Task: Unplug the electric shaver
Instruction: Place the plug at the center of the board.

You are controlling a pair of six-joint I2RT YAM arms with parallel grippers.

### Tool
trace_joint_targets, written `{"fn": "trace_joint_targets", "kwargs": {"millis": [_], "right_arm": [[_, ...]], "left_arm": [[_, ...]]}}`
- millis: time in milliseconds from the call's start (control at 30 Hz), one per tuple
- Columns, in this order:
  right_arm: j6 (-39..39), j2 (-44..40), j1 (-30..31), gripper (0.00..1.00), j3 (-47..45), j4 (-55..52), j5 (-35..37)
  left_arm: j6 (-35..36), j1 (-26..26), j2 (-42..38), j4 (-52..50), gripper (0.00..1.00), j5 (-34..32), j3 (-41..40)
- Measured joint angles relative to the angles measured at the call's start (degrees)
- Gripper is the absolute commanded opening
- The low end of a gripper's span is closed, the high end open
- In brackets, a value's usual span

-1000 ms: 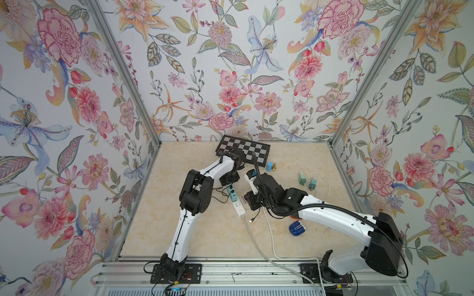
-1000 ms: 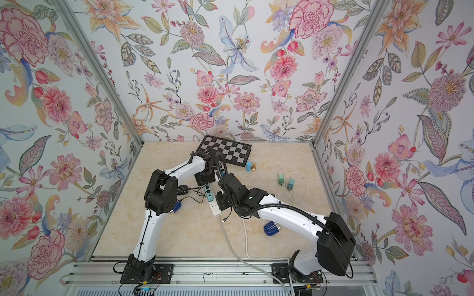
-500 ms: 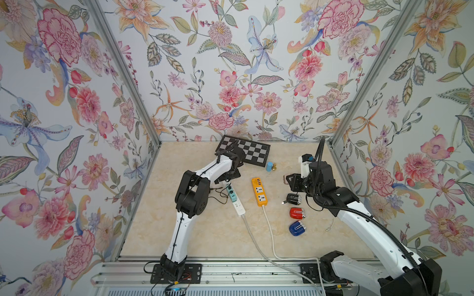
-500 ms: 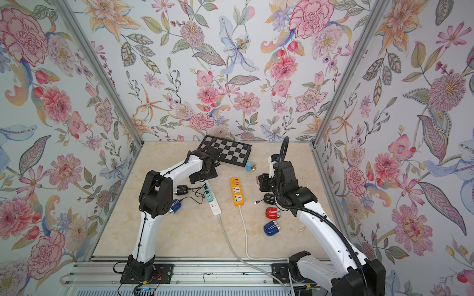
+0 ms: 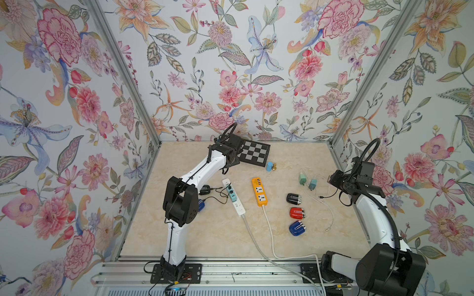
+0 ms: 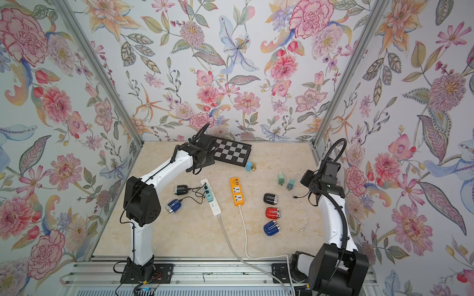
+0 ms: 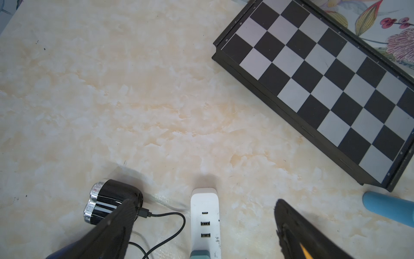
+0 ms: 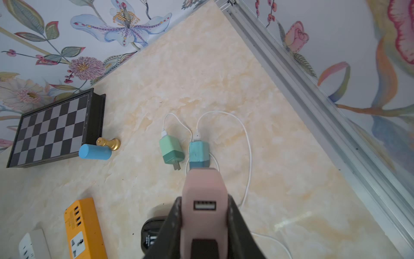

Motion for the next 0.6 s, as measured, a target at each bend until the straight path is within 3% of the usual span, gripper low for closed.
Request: {"fn": "trace_joint_targets", "kwargs": {"millis": [300, 600], "right_arm": [[0.68, 10.64, -3.21, 0.05, -2.16, 10.99, -1.31], [8.09, 18.78, -3.15, 0.06, -7.41, 23.58, -2.97]], "left_arm": [[3.32, -0.13, -4.04, 3.30, 0.99, -1.77, -0.87], [5.20, -0.15, -9.86, 7.72, 0.99, -4.24, -5.62]]}}
